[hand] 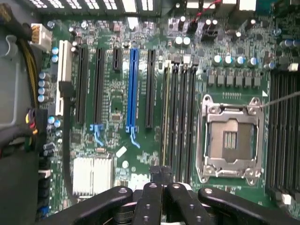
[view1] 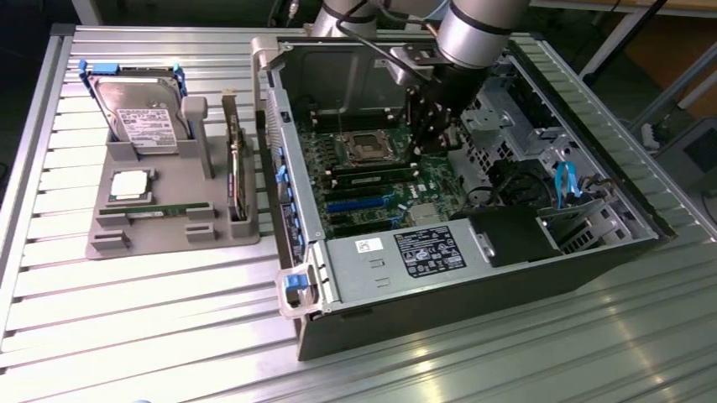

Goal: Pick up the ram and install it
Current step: 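Press down the ram until it locks into place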

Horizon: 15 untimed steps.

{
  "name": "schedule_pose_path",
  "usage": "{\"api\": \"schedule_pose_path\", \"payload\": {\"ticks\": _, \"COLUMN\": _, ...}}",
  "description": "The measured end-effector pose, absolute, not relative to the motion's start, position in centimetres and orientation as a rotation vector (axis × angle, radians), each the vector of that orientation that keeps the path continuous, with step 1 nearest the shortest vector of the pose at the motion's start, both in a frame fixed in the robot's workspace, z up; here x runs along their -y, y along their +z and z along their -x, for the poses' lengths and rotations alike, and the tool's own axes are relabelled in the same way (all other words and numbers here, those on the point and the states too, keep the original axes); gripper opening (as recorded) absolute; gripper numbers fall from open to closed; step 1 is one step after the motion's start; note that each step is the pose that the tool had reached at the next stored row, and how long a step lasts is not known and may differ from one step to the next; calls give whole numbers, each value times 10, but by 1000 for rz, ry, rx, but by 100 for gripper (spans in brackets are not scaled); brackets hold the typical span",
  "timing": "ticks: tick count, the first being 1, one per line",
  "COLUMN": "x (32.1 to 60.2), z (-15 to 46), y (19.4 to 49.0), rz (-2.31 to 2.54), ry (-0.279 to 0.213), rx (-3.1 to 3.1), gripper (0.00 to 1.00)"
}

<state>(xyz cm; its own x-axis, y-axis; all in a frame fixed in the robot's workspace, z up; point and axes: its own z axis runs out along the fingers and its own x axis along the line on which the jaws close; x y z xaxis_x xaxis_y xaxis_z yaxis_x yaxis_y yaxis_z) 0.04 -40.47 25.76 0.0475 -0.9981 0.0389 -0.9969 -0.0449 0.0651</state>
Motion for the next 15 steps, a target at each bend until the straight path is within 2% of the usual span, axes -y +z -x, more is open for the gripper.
{"api": "schedule_pose_path", "payload": {"ticks": 4, "x": 405, "z": -26, "y": 264, "rz": -2219, "ry": -25, "rx": 2118, "gripper": 9}}
{"api": "schedule_pose_path", "payload": {"ticks": 8, "x": 405, "z": -32, "y": 287, "rz": -2219, "ry": -30, "rx": 2121, "gripper": 9}}
{"api": "schedule_pose_path", "payload": {"ticks": 15, "x": 405, "z": -32, "y": 287, "rz": -2215, "ry": -32, "rx": 2128, "gripper": 9}}
